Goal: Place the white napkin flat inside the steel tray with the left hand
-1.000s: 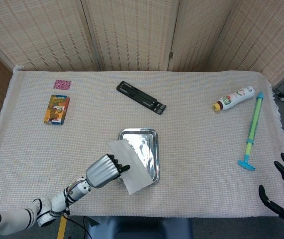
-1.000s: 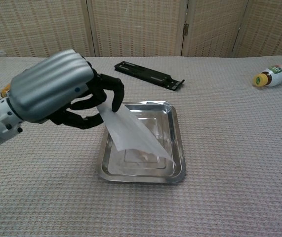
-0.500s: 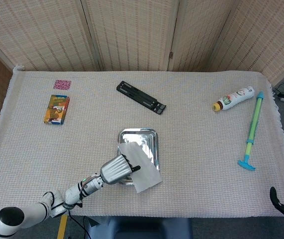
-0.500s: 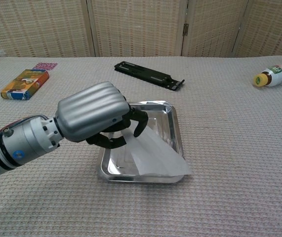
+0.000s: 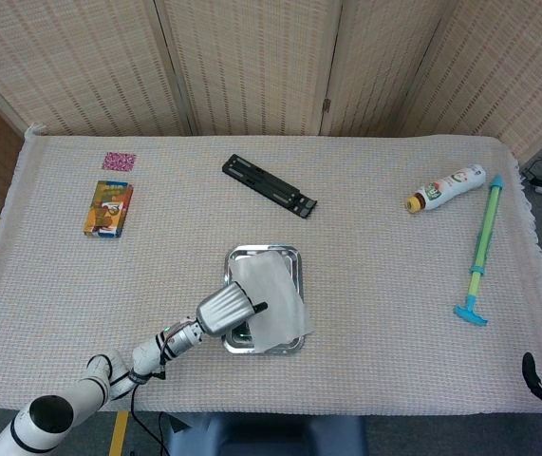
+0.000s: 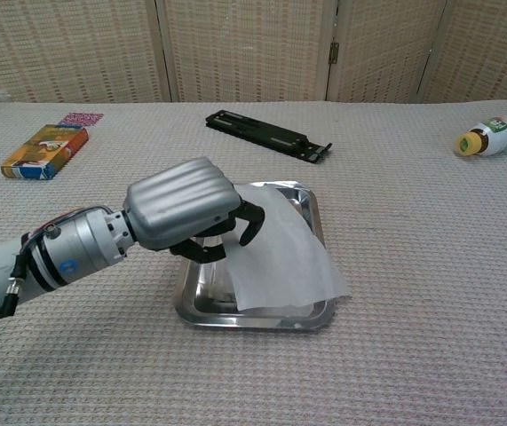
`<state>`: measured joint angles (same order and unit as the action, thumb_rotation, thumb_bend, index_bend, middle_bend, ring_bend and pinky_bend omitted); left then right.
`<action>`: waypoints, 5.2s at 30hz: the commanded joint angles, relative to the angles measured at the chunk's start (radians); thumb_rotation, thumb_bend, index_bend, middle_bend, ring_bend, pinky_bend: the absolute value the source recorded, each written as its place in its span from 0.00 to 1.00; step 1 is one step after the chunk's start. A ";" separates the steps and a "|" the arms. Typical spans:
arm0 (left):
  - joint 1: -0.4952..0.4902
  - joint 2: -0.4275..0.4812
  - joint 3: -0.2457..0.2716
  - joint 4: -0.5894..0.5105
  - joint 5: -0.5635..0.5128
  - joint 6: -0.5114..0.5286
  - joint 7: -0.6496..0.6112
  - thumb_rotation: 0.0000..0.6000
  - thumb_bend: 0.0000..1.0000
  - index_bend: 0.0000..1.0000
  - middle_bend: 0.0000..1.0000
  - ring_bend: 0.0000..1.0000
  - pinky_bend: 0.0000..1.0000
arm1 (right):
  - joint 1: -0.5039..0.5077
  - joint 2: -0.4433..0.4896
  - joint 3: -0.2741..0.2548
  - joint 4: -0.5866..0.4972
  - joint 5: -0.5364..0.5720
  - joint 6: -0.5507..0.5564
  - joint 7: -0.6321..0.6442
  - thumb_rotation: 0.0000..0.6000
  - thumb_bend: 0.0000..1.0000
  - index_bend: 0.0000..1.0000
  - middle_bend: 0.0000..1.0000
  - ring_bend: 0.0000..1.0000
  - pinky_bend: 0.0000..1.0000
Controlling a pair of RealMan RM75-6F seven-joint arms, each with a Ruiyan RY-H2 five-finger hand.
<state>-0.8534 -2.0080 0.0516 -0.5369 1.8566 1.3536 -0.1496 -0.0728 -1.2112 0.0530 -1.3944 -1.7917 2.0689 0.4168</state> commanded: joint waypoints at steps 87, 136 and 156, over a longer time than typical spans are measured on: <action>0.077 0.336 -0.038 -1.049 -0.525 -0.446 0.710 1.00 1.00 0.22 1.00 1.00 1.00 | -0.008 0.014 -0.036 -0.025 -0.098 0.033 0.043 1.00 0.50 0.00 0.00 0.00 0.00; 0.124 0.436 0.039 -1.036 -0.488 -0.443 0.787 1.00 1.00 0.27 1.00 1.00 1.00 | 0.005 0.004 -0.024 -0.026 -0.088 0.016 0.023 1.00 0.50 0.00 0.00 0.00 0.00; 0.146 0.400 -0.016 -0.998 -0.397 -0.358 0.683 1.00 1.00 0.20 1.00 1.00 1.00 | 0.002 0.008 -0.026 -0.028 -0.090 0.025 0.030 1.00 0.50 0.00 0.00 0.00 0.00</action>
<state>-0.7144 -1.5997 0.0516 -1.5486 1.4537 0.9760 0.5493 -0.0704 -1.2036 0.0274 -1.4224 -1.8819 2.0940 0.4465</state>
